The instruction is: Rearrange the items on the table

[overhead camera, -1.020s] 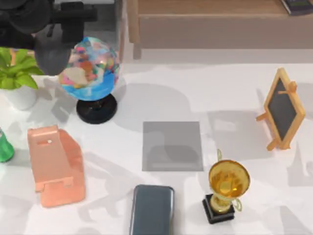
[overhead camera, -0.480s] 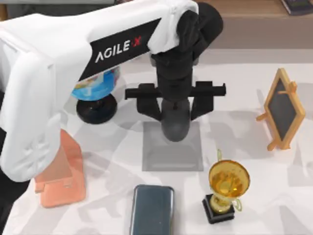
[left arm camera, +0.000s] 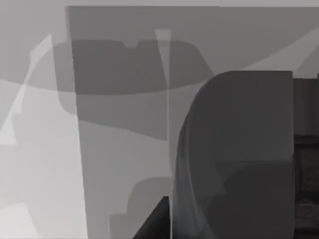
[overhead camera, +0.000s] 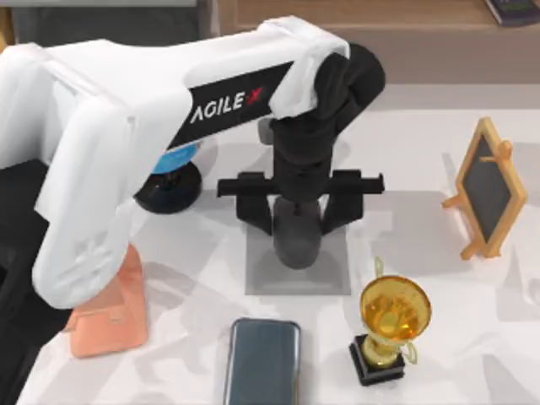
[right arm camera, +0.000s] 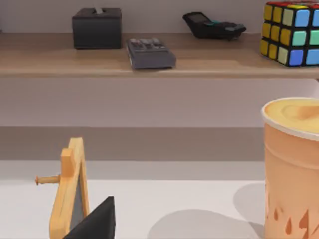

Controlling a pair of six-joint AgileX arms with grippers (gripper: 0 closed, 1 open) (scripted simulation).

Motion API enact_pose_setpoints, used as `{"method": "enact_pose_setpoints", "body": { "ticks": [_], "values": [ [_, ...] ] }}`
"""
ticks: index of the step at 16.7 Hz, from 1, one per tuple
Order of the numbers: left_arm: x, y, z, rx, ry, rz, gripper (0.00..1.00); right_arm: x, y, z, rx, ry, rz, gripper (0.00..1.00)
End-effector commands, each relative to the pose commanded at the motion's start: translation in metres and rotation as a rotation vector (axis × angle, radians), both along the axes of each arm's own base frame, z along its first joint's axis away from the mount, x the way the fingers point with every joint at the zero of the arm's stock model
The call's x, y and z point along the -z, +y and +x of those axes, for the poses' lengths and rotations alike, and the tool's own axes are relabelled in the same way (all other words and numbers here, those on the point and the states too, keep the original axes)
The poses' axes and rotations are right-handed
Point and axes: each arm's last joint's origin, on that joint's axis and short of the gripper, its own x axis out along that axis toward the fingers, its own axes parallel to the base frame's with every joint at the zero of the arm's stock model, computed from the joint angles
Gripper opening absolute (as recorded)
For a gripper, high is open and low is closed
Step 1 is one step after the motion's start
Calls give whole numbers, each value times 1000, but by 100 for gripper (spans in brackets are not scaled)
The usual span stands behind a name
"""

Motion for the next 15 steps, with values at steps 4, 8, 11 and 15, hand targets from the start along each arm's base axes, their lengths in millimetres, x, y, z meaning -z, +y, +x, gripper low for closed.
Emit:
{"method": "enact_pose_setpoints", "body": {
  "ticks": [4, 8, 11, 15],
  "values": [
    [9, -1, -1, 0, 1, -1, 0, 0, 0, 0, 0, 0, 0, 100],
    [9, -1, -1, 1, -1, -1, 0, 0, 0, 0, 0, 0, 0, 100],
    [9, -1, -1, 1, -1, -1, 23, 0, 0, 0, 0, 0, 0, 100],
    [9, -1, -1, 1, -1, -1, 53, 0, 0, 0, 0, 0, 0, 100]
  ]
}}
